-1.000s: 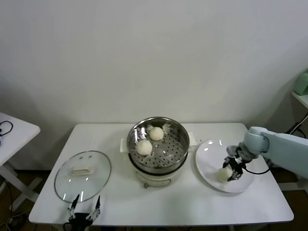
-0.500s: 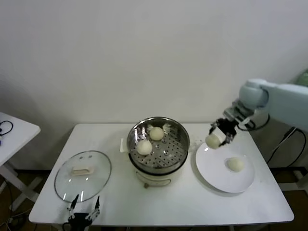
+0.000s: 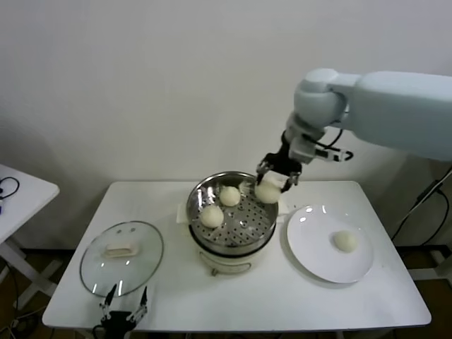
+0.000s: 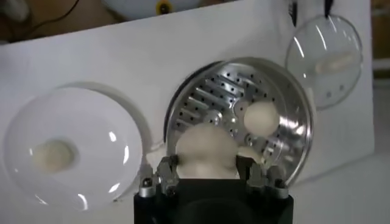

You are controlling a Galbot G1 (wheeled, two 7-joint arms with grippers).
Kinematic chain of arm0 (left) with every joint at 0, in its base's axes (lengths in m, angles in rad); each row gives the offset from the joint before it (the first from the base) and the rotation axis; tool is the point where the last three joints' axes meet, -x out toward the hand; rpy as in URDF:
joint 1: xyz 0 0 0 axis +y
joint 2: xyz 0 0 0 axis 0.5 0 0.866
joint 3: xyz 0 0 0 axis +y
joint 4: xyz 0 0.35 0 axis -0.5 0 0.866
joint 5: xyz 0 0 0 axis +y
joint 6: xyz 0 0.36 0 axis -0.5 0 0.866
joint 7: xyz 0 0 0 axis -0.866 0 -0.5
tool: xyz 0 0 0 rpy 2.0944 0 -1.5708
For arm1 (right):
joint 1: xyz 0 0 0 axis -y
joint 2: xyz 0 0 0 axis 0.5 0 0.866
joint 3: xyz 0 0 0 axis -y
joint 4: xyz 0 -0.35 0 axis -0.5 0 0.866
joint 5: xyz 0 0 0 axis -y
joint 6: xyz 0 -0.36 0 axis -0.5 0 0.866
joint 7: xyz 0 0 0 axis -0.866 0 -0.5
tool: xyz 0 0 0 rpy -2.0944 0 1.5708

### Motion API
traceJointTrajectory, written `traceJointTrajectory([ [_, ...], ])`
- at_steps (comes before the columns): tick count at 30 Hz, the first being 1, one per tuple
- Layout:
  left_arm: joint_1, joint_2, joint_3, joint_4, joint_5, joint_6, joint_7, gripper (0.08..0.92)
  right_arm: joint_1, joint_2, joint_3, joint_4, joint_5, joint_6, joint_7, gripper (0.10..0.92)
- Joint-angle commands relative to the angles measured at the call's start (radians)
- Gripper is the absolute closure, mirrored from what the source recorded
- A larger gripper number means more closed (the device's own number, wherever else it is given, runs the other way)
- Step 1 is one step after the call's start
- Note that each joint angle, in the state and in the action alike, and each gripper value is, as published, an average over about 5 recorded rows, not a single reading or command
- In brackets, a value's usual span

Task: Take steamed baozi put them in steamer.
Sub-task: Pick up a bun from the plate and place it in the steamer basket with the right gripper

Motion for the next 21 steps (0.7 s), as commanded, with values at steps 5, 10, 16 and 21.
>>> traceJointTrajectory([
  [5, -0.003, 0.0, -0.002, 0.007, -0.001, 0.0, 0.0, 0.177, -0.355, 0.167, 0.099, -0.05, -0.363, 0.042, 0.074, 0.381],
  [10, -0.008, 0.0, -0.002, 0.018, -0.001, -0.002, -0.001, 0.177, -0.391, 0.183, 0.102, -0.062, -0.375, 0.039, 0.074, 0.38],
  [16, -0.014, -0.004, 0.002, 0.026, 0.001, -0.004, -0.002, 0.177, -0.41, 0.194, 0.109, -0.081, -0.385, 0.033, 0.087, 0.381],
  [21, -0.015, -0.003, 0.001, 0.027, 0.001, -0.005, -0.002, 0.177, -0.418, 0.206, 0.124, -0.103, -0.396, 0.039, 0.086, 0.381],
])
